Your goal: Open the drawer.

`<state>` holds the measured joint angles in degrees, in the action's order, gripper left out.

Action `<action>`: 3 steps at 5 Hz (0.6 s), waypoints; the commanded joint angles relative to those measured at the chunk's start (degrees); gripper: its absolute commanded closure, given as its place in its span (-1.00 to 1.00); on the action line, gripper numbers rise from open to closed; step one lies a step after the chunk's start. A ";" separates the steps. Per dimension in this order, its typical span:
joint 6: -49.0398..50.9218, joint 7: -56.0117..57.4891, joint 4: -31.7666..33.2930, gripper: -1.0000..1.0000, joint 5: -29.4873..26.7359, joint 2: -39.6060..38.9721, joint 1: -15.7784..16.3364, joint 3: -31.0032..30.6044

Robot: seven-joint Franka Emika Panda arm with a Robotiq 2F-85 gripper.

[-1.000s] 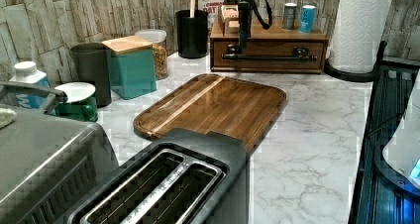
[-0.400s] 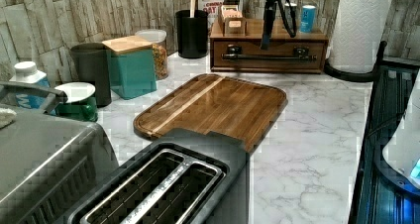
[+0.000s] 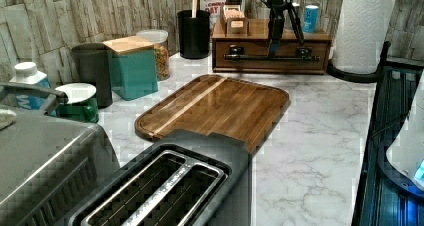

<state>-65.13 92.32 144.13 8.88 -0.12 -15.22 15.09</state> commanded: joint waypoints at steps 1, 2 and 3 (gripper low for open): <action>-5.46 9.07 -1.99 -1.00 -9.85 -6.45 2.23 -0.27; -7.58 12.27 -3.93 -1.00 -13.02 -10.35 1.02 -1.83; -7.09 10.01 -3.86 -1.00 -12.42 -11.33 1.60 -1.87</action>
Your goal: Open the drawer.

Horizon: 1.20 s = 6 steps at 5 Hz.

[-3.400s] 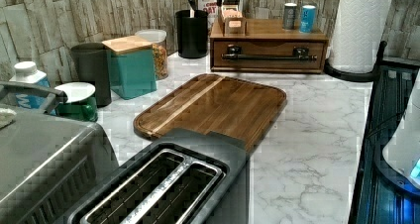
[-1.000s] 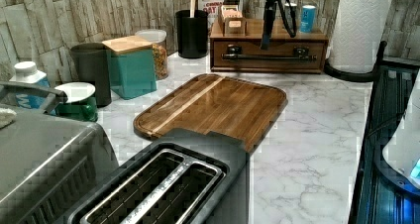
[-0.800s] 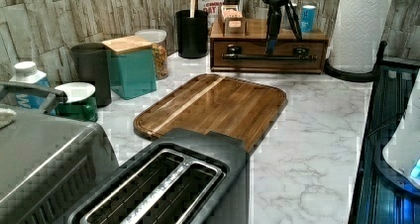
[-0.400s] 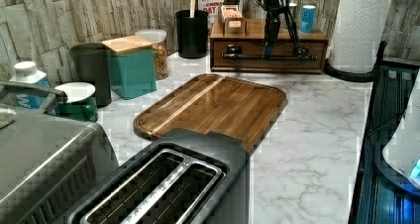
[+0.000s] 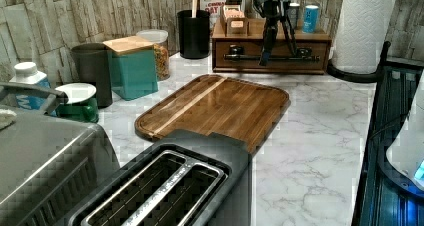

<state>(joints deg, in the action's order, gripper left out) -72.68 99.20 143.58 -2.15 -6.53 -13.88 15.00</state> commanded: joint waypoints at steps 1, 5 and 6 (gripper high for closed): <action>0.47 1.25 -1.74 -1.00 -0.81 -3.65 1.66 -0.87; 17.38 6.03 -6.24 -1.00 -1.56 -4.08 1.64 -2.67; 16.86 0.78 -0.36 -1.00 0.62 1.23 3.89 -2.43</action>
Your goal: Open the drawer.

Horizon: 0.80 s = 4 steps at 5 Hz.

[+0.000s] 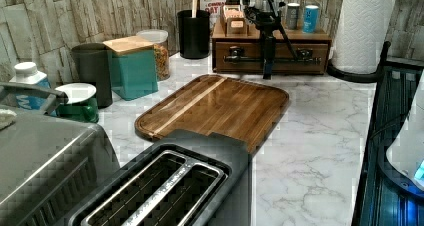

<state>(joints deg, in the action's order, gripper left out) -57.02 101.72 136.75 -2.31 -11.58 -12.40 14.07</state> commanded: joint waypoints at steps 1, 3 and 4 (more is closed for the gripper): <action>-3.16 -6.82 12.86 -1.00 1.86 9.63 4.68 -2.03; -5.42 -10.19 19.56 -1.00 1.45 10.59 8.63 -4.26; -6.24 -14.29 23.08 -1.00 0.07 12.51 11.42 -5.99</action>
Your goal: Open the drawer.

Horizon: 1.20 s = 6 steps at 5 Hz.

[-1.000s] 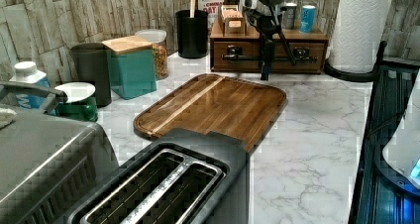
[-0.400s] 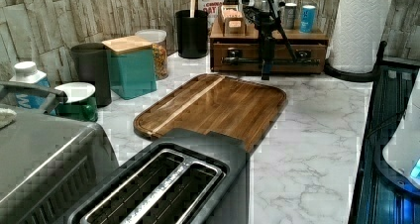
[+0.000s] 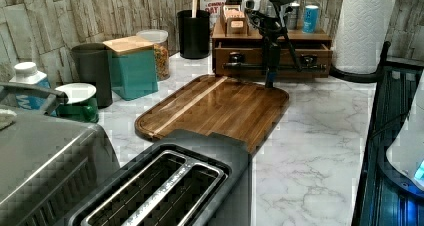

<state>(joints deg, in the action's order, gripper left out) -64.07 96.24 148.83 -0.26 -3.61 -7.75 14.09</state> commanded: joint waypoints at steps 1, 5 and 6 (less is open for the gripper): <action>2.15 -14.09 13.36 -1.00 -4.01 7.21 9.74 -8.00; 10.00 -17.65 14.74 -1.00 -9.81 12.00 13.85 -14.25; 8.87 -16.19 14.33 -1.00 -12.89 11.01 14.99 -14.96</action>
<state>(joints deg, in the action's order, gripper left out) -59.48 81.92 158.57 -8.04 6.04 -2.33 7.09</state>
